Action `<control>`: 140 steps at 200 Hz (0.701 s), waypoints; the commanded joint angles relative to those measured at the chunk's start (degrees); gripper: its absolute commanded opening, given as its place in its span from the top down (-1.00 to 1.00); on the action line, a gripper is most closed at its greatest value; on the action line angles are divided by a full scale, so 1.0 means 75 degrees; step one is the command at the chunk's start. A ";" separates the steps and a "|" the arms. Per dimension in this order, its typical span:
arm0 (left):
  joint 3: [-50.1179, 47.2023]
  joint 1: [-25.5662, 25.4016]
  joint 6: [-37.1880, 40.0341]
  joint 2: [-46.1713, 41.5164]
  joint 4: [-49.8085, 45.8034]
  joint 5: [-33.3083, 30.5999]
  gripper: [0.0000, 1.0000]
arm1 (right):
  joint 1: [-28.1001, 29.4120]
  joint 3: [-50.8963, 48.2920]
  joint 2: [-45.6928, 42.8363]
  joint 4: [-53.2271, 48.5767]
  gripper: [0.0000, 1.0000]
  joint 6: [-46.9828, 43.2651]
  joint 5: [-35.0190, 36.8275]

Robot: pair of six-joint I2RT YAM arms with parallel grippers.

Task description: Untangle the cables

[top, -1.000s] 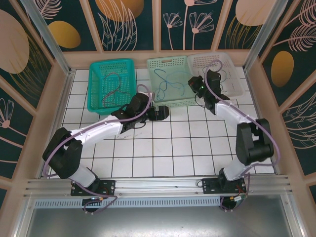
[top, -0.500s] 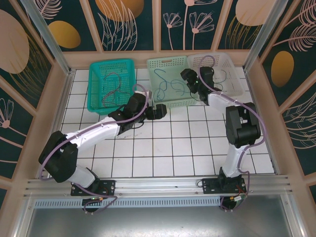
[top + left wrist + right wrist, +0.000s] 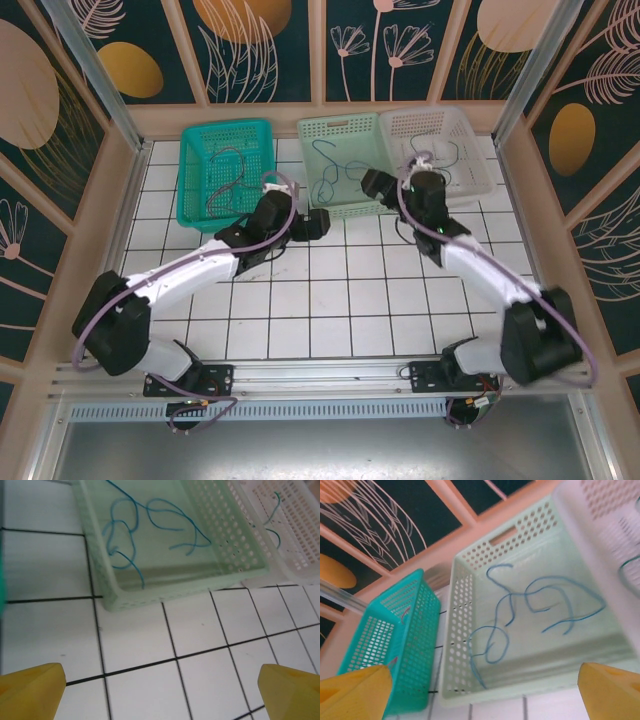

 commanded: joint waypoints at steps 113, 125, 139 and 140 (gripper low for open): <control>-0.4421 0.1071 0.4060 -0.2796 0.4576 -0.4094 -0.98 | -0.3412 -0.4652 0.0590 0.6768 -0.84 -0.3560 -0.0334; -0.4542 0.1355 0.4082 -0.2746 0.4773 -0.4170 -0.97 | -0.3379 -0.4383 0.1093 0.7063 -0.85 -0.3622 -0.0456; -0.4820 0.1765 0.4239 -0.2733 0.5327 -0.4000 -0.98 | -0.3384 -0.4078 0.1688 0.7080 -0.97 -0.3634 -0.0478; -0.4844 0.1793 0.4252 -0.2736 0.5374 -0.3982 -0.98 | -0.3386 -0.4078 0.1738 0.7133 -0.97 -0.3640 -0.0492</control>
